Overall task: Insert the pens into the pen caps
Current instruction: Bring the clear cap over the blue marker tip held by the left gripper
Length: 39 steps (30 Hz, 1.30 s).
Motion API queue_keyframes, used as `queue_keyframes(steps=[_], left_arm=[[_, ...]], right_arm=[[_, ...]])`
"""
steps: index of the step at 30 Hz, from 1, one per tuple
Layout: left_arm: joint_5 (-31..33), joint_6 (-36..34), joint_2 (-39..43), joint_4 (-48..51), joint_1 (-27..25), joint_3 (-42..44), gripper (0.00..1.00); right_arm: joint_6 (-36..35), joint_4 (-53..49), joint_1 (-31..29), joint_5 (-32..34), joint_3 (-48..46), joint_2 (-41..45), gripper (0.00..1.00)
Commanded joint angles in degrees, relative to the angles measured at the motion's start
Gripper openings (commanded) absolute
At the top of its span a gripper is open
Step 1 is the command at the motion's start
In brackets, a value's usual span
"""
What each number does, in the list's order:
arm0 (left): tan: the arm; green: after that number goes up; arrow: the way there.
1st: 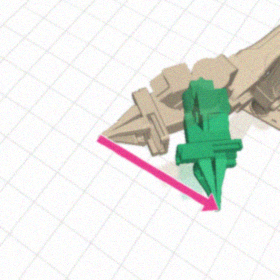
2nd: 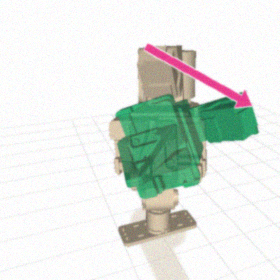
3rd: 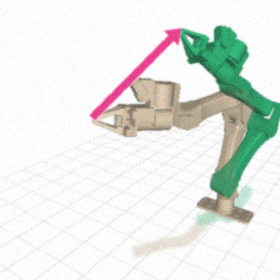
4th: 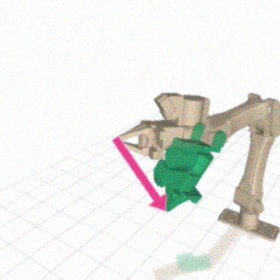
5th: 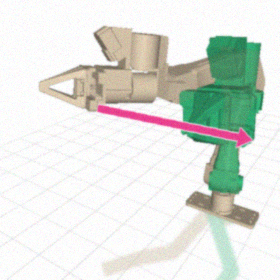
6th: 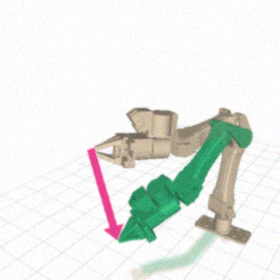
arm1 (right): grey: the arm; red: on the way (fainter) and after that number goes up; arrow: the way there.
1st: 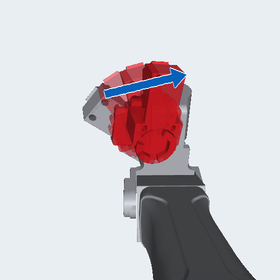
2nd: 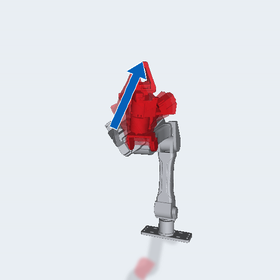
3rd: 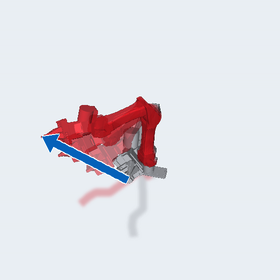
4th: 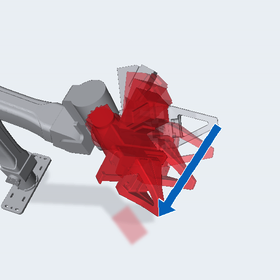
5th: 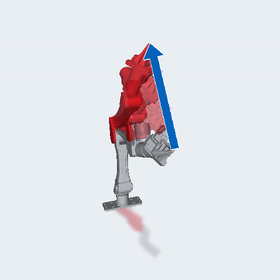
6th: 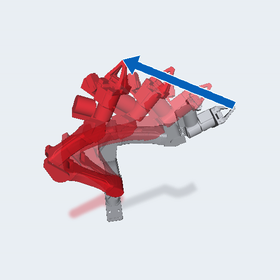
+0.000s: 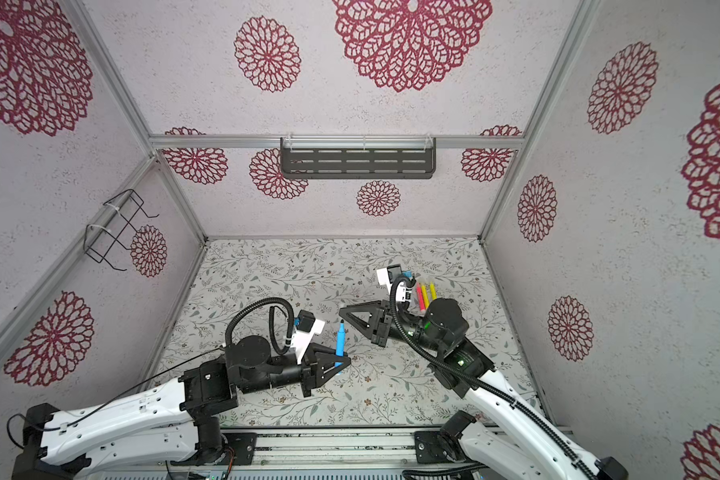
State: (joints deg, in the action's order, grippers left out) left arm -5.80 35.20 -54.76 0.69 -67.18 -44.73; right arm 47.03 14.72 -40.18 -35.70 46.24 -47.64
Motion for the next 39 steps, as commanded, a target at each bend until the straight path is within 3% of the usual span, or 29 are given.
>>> queue_keyframes(steps=[1,39], left_arm=[[-0.6,0.1,-0.3,-1.7,0.4,-0.4,0.0],[0.2,1.2,2.1,-2.2,0.4,1.9,0.0]], right_arm=[[-1.5,2.3,-0.5,0.9,1.8,1.2,0.0],[-0.9,6.0,-0.5,-0.6,2.6,-0.5,0.0]])
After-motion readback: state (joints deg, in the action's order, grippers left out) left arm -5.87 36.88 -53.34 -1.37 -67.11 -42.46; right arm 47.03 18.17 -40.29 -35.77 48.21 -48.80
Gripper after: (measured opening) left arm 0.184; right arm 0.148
